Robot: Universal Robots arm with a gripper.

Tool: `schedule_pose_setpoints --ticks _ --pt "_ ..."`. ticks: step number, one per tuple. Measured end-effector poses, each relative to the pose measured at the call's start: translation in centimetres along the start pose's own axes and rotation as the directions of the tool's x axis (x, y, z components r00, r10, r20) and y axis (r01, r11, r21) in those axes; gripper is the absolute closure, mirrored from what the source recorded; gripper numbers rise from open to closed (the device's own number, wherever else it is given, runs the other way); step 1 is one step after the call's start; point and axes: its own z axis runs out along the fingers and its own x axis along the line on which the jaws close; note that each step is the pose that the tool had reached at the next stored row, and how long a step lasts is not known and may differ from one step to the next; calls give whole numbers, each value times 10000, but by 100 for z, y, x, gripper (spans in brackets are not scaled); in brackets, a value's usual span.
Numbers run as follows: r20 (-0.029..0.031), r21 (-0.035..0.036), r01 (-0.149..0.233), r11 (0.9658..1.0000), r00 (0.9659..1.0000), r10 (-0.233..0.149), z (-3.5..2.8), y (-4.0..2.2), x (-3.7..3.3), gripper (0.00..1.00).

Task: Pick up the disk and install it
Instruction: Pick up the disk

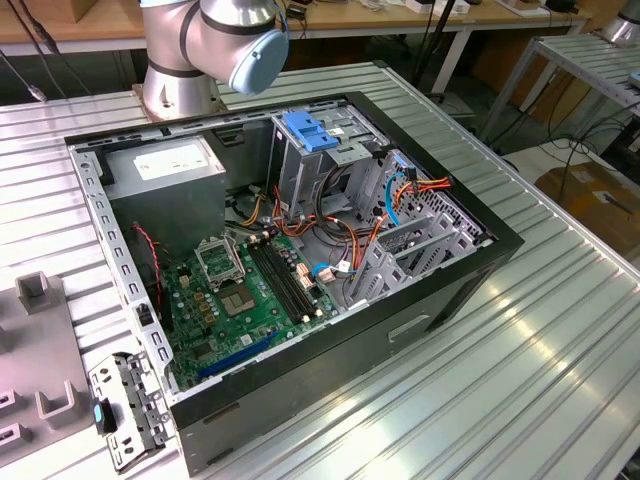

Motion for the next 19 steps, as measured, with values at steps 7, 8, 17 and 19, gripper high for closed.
schedule_pose_setpoints --ticks 7,8,17,19 --pt "0 -1 -1 10000 10000 1 -1 -57 -3 63" --pt "0 -1 -1 10000 10000 1 -9 -58 -3 63" --pt "-1 -7 0 10000 10000 0 -150 -61 4 63" --pt "-1 -24 3 10000 10000 -3 -152 -79 5 63"
